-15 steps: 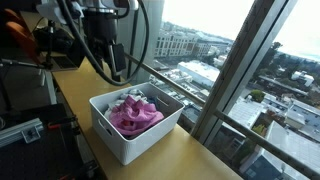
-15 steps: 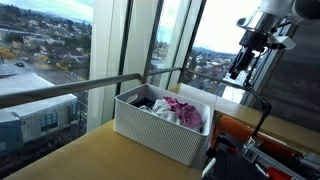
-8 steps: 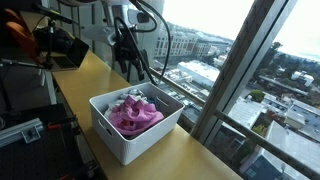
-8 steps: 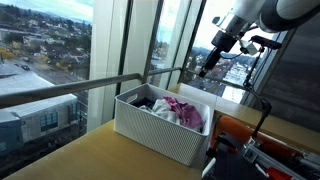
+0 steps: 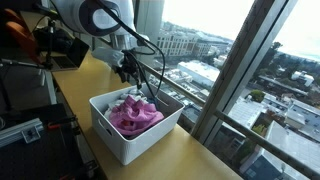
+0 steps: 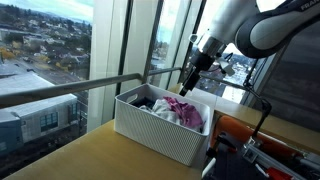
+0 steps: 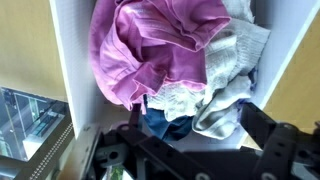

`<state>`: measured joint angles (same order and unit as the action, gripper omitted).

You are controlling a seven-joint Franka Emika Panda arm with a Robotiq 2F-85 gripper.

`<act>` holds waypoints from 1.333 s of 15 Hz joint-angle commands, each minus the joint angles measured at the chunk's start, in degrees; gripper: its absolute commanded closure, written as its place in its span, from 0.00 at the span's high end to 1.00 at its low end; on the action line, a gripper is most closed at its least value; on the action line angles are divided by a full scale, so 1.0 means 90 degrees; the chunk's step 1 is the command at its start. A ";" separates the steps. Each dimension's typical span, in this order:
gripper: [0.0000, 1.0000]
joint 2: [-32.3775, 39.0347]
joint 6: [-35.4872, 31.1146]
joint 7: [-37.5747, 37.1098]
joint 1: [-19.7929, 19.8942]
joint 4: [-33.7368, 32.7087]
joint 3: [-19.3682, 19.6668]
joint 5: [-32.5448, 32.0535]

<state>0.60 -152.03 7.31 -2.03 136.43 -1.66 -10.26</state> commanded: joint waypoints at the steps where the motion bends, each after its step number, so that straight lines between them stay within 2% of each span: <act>1: 1.00 0.0797 -0.0336 -0.0064 -0.0079 -0.0331 -0.0078 -0.0073; 7: 1.00 0.1832 -0.0383 0.0004 -0.0274 -0.0699 -0.0097 -0.0117; 8: 0.75 0.1970 -0.0310 0.0055 -0.0273 -0.0771 -0.0113 -0.0072; 9: 0.74 0.2081 -0.0227 0.0124 -0.0247 -0.0837 -0.0138 0.0008; 10: 0.68 0.2178 -0.0180 0.0137 -0.0237 -0.0897 -0.0132 0.0018; 14: 0.36 0.2275 0.0087 0.0130 -0.0166 -0.1116 -0.0072 0.0022; 18: 0.06 0.1823 0.0644 0.0204 -0.0021 -0.1155 -0.0116 0.0199; 19: 0.01 0.1583 0.0784 0.0245 0.0010 -0.1100 -0.0130 0.0270; 20: 0.00 0.1328 0.0943 0.0289 0.0037 -0.1054 -0.0143 0.0341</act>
<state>18.59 -148.12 7.78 -2.98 125.95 -2.13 -9.26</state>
